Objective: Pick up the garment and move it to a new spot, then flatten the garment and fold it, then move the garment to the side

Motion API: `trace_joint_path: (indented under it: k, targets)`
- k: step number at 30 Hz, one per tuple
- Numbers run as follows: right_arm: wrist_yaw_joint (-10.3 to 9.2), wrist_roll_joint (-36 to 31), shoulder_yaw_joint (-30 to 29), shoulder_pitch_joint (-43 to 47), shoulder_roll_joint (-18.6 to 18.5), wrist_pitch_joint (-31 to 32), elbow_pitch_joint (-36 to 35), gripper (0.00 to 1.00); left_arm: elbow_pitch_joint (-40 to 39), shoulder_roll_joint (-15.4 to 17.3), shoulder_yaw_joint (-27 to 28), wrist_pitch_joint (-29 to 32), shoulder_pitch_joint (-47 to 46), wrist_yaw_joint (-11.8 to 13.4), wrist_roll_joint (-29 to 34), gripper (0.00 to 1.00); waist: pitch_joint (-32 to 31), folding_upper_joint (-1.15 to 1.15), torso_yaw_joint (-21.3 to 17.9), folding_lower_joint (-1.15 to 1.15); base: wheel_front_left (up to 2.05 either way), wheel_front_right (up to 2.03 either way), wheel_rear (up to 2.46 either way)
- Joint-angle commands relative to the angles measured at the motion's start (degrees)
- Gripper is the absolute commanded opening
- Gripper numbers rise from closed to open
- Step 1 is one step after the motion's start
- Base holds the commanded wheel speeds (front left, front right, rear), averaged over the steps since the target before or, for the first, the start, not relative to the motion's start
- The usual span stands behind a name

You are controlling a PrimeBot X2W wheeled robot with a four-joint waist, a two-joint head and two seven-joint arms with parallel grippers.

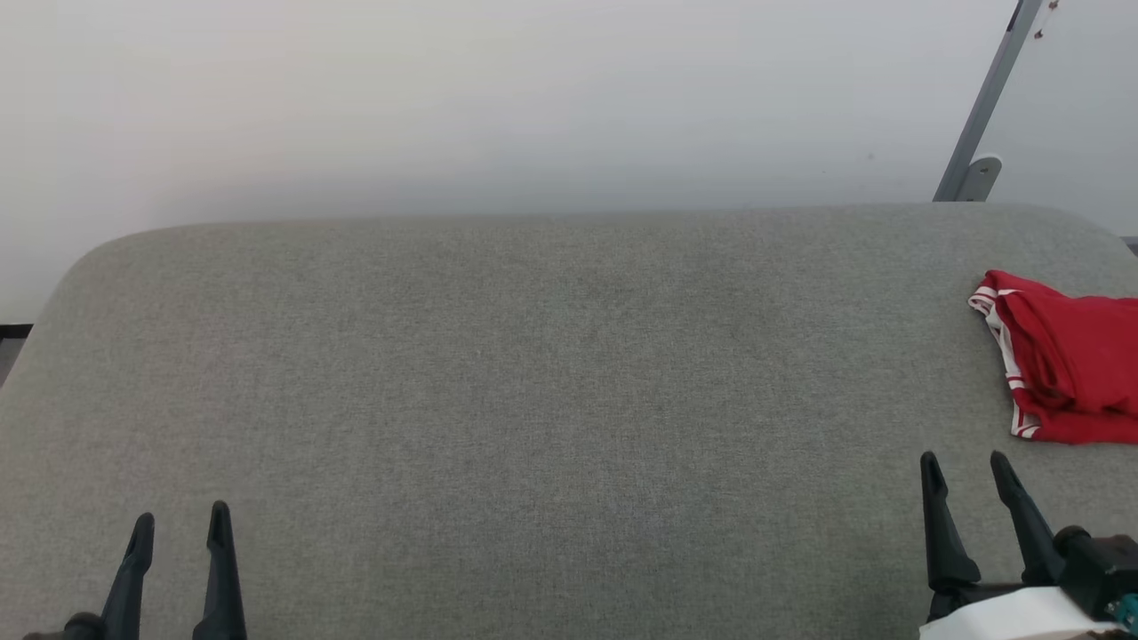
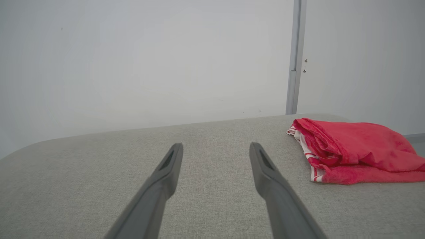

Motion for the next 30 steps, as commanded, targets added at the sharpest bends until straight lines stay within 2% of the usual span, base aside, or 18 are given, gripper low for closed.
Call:
trace_joint_path:
  k: [1,30]
  targets:
    - [-0.04,-0.18,-0.16,0.67,0.44,-0.23,-0.39,1.00,0.08,-0.05,-0.16,-0.28,-0.78,-0.17,-0.41,1.00,0.09,0.00,0.03,0.00,0.00,0.00,0.00]
    - [-0.05,-0.86,-1.64,2.78,3.32,-0.23,-2.29,1.00,0.54,0.12,-2.13,-0.28,-3.21,-0.19,-0.76,1.00,1.24,0.00,-0.45,0.00,0.00,0.00,0.00]
